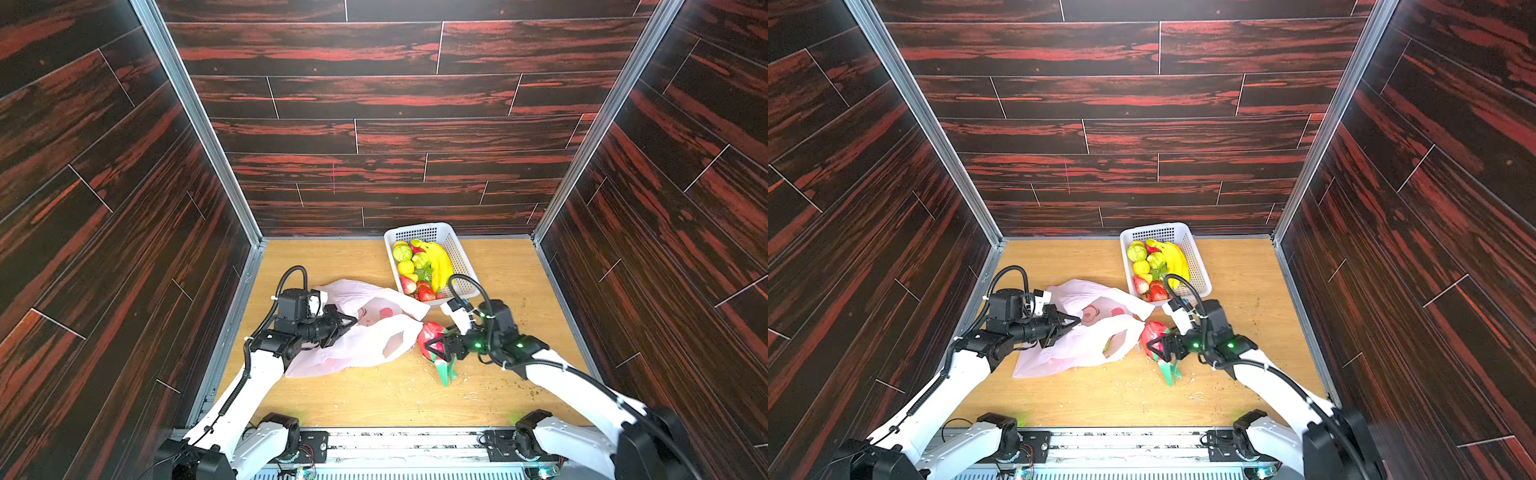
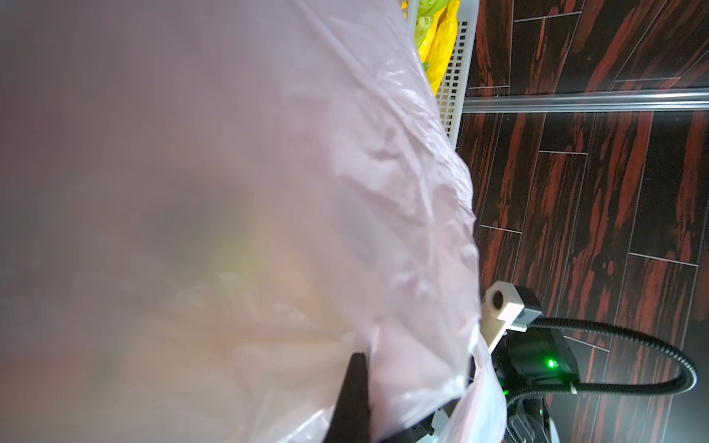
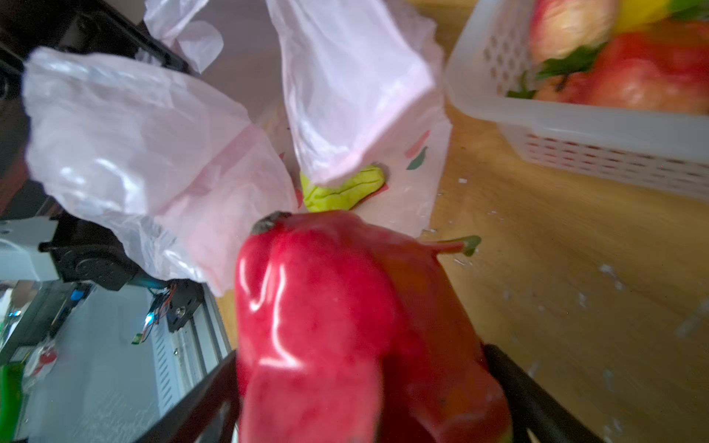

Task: Place the fake fruits into the plastic bag and tie a complex knot
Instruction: 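Lift the dragon fruit with the right gripper and carry it toward the bag, then lower the dragon fruit into the bag opening beside the left gripper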

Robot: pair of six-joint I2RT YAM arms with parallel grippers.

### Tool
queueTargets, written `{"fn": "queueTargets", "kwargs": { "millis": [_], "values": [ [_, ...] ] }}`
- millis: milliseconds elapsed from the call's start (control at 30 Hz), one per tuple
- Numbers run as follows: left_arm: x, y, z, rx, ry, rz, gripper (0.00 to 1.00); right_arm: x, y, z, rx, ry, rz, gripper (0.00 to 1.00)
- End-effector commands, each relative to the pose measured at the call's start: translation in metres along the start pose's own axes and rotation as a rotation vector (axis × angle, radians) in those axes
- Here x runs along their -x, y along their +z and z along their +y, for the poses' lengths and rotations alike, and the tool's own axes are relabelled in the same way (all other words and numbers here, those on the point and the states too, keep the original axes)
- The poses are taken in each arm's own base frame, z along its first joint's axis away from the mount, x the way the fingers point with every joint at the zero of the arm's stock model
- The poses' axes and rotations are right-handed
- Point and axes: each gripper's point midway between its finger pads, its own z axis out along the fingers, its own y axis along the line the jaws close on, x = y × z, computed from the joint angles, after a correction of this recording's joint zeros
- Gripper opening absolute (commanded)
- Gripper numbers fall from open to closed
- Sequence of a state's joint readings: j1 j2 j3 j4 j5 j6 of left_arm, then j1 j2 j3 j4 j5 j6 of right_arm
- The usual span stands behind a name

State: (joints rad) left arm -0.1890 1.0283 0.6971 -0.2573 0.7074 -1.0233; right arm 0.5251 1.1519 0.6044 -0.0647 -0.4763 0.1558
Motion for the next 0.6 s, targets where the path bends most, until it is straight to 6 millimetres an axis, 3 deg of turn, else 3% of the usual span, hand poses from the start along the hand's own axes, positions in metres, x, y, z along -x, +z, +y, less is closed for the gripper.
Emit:
{"fn": "queueTargets", "kwargs": {
  "millis": [0, 233, 400, 567],
  "values": [
    [0.001, -0.003, -0.010, -0.015, 0.037, 0.009, 0.00, 0.046, 0.006, 0.029, 0.106, -0.140, -0.104, 0.47],
    [0.000, -0.003, -0.012, -0.016, 0.057, 0.028, 0.00, 0.077, 0.029, 0.062, 0.192, -0.269, -0.090, 0.47],
    [-0.001, -0.001, -0.010, -0.013, 0.059, 0.034, 0.00, 0.088, 0.038, 0.081, 0.246, -0.337, -0.065, 0.47],
    [-0.001, -0.001, -0.012, -0.018, 0.070, 0.042, 0.00, 0.096, 0.038, 0.069, 0.156, -0.361, -0.050, 0.47]
  ]
}}
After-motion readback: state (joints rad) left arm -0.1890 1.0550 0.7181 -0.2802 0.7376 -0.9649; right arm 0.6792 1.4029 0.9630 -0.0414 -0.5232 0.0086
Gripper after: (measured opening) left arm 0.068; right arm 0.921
